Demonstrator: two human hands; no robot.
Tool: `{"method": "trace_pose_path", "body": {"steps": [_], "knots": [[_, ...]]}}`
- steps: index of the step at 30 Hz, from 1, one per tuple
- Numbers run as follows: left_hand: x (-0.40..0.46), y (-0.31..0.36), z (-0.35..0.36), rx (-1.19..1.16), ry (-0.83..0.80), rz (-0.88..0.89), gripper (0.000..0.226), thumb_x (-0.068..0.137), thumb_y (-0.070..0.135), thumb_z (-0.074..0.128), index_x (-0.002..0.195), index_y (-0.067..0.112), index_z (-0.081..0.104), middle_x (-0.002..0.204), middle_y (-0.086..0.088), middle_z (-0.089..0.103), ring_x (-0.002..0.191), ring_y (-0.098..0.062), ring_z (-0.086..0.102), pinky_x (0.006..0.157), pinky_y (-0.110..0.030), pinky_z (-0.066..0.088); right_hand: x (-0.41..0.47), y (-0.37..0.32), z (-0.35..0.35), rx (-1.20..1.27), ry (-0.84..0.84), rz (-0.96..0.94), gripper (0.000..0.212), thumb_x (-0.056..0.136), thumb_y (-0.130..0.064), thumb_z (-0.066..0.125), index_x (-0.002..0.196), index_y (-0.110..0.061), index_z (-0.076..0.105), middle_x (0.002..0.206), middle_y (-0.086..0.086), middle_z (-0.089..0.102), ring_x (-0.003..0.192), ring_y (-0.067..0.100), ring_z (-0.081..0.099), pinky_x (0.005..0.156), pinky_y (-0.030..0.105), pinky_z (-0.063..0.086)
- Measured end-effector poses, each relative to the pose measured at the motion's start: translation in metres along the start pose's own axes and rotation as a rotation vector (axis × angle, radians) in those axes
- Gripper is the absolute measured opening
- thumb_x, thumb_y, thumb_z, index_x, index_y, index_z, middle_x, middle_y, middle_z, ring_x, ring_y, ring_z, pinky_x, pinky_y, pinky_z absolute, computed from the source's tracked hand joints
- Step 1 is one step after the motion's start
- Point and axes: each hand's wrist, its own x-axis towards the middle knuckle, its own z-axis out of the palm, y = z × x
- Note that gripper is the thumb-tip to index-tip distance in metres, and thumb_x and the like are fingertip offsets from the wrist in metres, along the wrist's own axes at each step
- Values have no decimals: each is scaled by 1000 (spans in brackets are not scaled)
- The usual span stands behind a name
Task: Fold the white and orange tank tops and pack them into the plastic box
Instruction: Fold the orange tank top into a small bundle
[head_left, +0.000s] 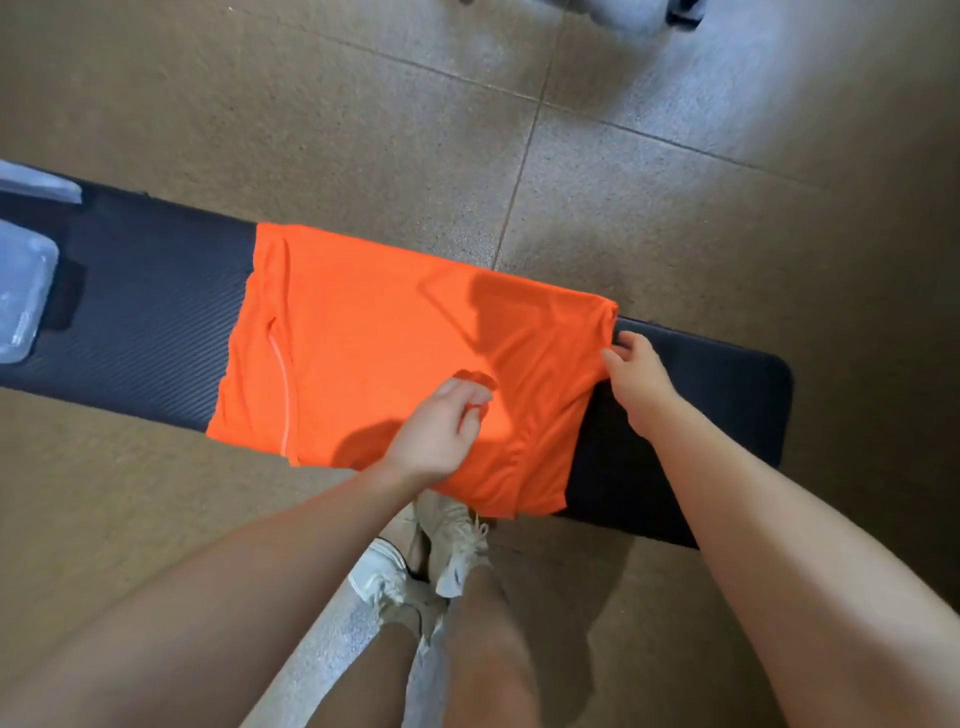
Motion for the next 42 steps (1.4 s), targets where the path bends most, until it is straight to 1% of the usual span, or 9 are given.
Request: {"method": "trace_pose_path", "body": {"steps": [5, 10, 14, 18, 21, 27, 32, 38, 42], "knots": [[-56, 13, 61, -363, -33, -591, 27, 96, 24, 45, 79, 8, 60, 81, -16, 65, 70, -27, 59, 72, -33, 46, -21, 30, -19, 37, -47, 139, 58, 92, -30, 56, 140, -7, 35, 132, 6, 50, 120, 22, 49, 91, 31, 39], [-77, 18, 107, -999, 159, -1236, 46, 97, 39, 39, 68, 6, 53, 67, -6, 55, 55, -15, 46, 53, -24, 37, -6, 24, -23, 94, 27, 155, 31, 86, -30, 63, 111, -11, 60, 92, 4, 64, 84, 14, 57, 63, 23, 44], [-64, 27, 145, -1425, 344, -1345, 49, 94, 46, 42, 69, 6, 51, 73, -8, 54, 65, -17, 51, 55, -29, 47, 13, 21, -18, 43, -45, 162, 25, 84, -29, 66, 100, -11, 62, 91, 8, 63, 71, 11, 56, 65, 27, 48], [-40, 51, 159, -1722, 492, -1352, 44, 92, 45, 47, 75, 5, 45, 78, -9, 52, 66, -19, 52, 36, -22, 49, 17, 14, -31, 20, -110, 224, 35, 88, -22, 62, 117, -3, 56, 85, 5, 63, 78, 15, 61, 97, 40, 45], [-18, 66, 163, -1764, 542, -1361, 40, 96, 37, 42, 96, -2, 51, 99, -13, 51, 85, -27, 59, 56, -27, 54, 25, 2, -37, -6, -122, 221, 9, 89, -17, 61, 88, -10, 56, 70, 0, 53, 63, 10, 52, 95, 39, 45], [-11, 91, 169, -1984, 556, -1484, 56, 96, 46, 38, 131, 2, 41, 131, -8, 50, 123, -24, 51, 91, -38, 44, 25, -3, -23, -24, -214, 203, 24, 88, -8, 59, 69, -17, 48, 74, 0, 51, 65, 9, 48, 60, 24, 45], [0, 91, 182, -2398, 950, -1295, 41, 96, 43, 38, 75, 8, 45, 73, -2, 44, 63, -12, 47, 56, -23, 43, 26, 9, -35, -21, -245, 261, 19, 88, -12, 60, 73, -19, 51, 86, 3, 55, 81, 14, 55, 45, 24, 52], [-4, 82, 181, -2512, 1224, -1078, 26, 96, 32, 44, 74, 17, 45, 74, 7, 48, 64, -6, 48, 58, -21, 39, 21, 11, -41, -75, -300, 180, 16, 90, -15, 58, 76, -21, 55, 88, 1, 58, 84, 14, 55, 59, 25, 47], [-17, 75, 176, -2534, 1278, -1145, 31, 93, 35, 52, 73, 12, 49, 71, 3, 51, 61, -8, 49, 35, -14, 44, 17, 9, -44, -63, -312, 131, 15, 90, -14, 58, 76, -20, 56, 89, 1, 60, 84, 13, 57, 64, 24, 47]]}}
